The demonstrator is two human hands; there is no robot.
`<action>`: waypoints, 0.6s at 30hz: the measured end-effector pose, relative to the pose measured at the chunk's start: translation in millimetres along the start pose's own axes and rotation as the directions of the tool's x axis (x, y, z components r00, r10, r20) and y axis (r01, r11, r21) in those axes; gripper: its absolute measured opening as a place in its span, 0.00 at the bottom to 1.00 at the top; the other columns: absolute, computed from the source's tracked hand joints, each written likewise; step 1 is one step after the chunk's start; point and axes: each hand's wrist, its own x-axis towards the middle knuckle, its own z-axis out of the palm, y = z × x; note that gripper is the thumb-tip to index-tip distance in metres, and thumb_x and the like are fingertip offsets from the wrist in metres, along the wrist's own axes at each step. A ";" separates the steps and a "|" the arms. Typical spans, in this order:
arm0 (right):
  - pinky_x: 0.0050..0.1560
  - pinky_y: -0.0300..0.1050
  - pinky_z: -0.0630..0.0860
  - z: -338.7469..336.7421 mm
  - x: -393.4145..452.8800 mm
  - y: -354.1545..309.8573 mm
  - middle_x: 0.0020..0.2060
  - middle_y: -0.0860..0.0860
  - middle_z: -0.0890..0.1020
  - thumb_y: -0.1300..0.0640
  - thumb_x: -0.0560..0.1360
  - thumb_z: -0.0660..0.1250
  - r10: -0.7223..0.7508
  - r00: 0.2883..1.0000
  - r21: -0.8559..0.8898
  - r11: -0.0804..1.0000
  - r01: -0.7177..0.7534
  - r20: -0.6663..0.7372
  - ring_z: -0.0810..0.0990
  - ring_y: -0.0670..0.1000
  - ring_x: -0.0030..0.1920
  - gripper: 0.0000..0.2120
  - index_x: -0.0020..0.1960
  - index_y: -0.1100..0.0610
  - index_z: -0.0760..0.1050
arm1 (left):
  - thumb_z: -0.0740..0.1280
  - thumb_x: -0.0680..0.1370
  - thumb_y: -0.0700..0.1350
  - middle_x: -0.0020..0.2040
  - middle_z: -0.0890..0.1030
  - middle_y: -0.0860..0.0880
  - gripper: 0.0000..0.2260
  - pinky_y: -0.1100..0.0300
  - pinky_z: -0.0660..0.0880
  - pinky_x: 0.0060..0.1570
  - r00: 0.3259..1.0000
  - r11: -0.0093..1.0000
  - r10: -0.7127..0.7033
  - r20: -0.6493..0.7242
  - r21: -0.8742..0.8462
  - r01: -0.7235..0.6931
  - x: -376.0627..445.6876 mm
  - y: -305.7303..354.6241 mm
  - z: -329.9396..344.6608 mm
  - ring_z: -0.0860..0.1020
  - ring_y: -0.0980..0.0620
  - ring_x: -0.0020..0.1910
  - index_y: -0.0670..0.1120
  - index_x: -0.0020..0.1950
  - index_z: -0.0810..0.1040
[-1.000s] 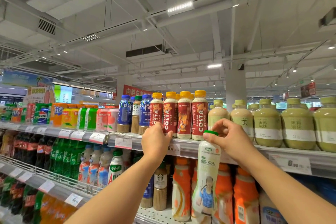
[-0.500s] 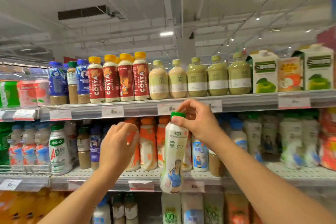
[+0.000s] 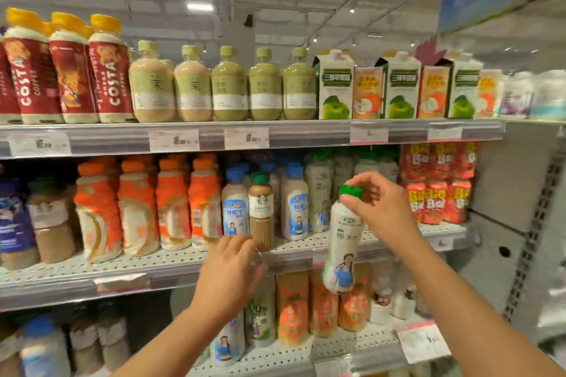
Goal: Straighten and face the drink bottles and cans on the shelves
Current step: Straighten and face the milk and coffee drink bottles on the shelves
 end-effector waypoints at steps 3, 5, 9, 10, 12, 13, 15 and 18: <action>0.50 0.41 0.78 -22.9 20.6 4.7 0.45 0.40 0.84 0.55 0.72 0.78 -0.038 0.993 -0.029 0.999 0.035 -0.114 0.82 0.42 0.48 0.10 0.48 0.44 0.79 | 0.76 0.72 0.53 0.54 0.81 0.48 0.17 0.48 0.78 0.50 0.993 0.995 -0.087 0.078 0.052 0.083 -0.7 9.1 19.7 0.79 0.42 0.51 0.47 0.57 0.81; 0.48 0.38 0.77 -29.0 33.6 9.3 0.45 0.39 0.83 0.54 0.72 0.77 -0.050 0.987 -0.046 0.998 0.043 -0.153 0.82 0.41 0.48 0.11 0.48 0.43 0.78 | 0.74 0.73 0.54 0.55 0.80 0.47 0.18 0.48 0.77 0.50 0.989 0.991 -0.110 0.102 0.094 0.100 -6.0 9.9 30.0 0.79 0.42 0.51 0.47 0.58 0.81; 0.46 0.34 0.75 -21.8 53.7 24.1 0.45 0.39 0.83 0.52 0.73 0.77 -0.037 0.983 -0.103 0.994 0.018 -0.182 0.81 0.39 0.47 0.10 0.49 0.42 0.78 | 0.74 0.73 0.53 0.52 0.79 0.50 0.15 0.49 0.75 0.47 0.998 0.993 -0.058 0.024 0.104 0.055 -9.5 2.4 42.4 0.78 0.44 0.48 0.48 0.57 0.80; 0.47 0.36 0.76 -17.6 57.8 28.5 0.46 0.39 0.82 0.52 0.73 0.76 -0.036 0.984 -0.120 0.993 0.015 -0.173 0.80 0.39 0.48 0.10 0.49 0.43 0.77 | 0.72 0.75 0.53 0.51 0.79 0.51 0.13 0.50 0.75 0.47 0.998 0.993 -0.057 0.004 0.103 0.057 -8.9 0.5 44.1 0.78 0.45 0.47 0.49 0.56 0.80; 0.50 0.37 0.76 -9.2 66.1 35.1 0.48 0.41 0.82 0.52 0.73 0.76 -0.028 0.990 -0.122 0.993 0.011 -0.141 0.80 0.39 0.50 0.11 0.51 0.45 0.75 | 0.66 0.77 0.55 0.49 0.79 0.52 0.13 0.50 0.74 0.47 0.999 0.991 -0.052 -0.017 0.124 0.054 -8.3 -1.4 46.7 0.77 0.46 0.47 0.50 0.56 0.80; 0.49 0.37 0.75 -6.1 69.9 37.2 0.49 0.41 0.81 0.51 0.74 0.75 -0.022 0.992 -0.122 0.993 0.007 -0.126 0.79 0.38 0.51 0.12 0.52 0.45 0.74 | 0.63 0.77 0.56 0.49 0.78 0.51 0.14 0.51 0.73 0.47 0.999 0.990 -0.041 -0.026 0.136 0.044 -8.7 -1.6 48.1 0.77 0.46 0.46 0.50 0.56 0.80; 0.46 0.34 0.70 -2.2 75.1 39.4 0.49 0.39 0.79 0.49 0.75 0.74 -0.034 0.993 -0.188 0.982 0.012 -0.115 0.74 0.31 0.51 0.11 0.53 0.45 0.73 | 0.62 0.77 0.56 0.49 0.78 0.51 0.16 0.51 0.73 0.47 0.999 0.988 -0.029 -0.040 0.152 0.035 -9.9 -0.8 49.8 0.76 0.46 0.46 0.49 0.56 0.80; 0.51 0.42 0.74 -0.4 74.6 46.1 0.52 0.45 0.76 0.45 0.77 0.71 -0.101 0.989 -0.367 0.928 0.056 -0.105 0.73 0.36 0.54 0.16 0.62 0.46 0.75 | 0.62 0.76 0.55 0.50 0.78 0.51 0.16 0.51 0.72 0.48 0.998 0.987 -0.034 -0.056 0.158 0.042 -11.2 -0.6 52.1 0.76 0.46 0.47 0.48 0.57 0.80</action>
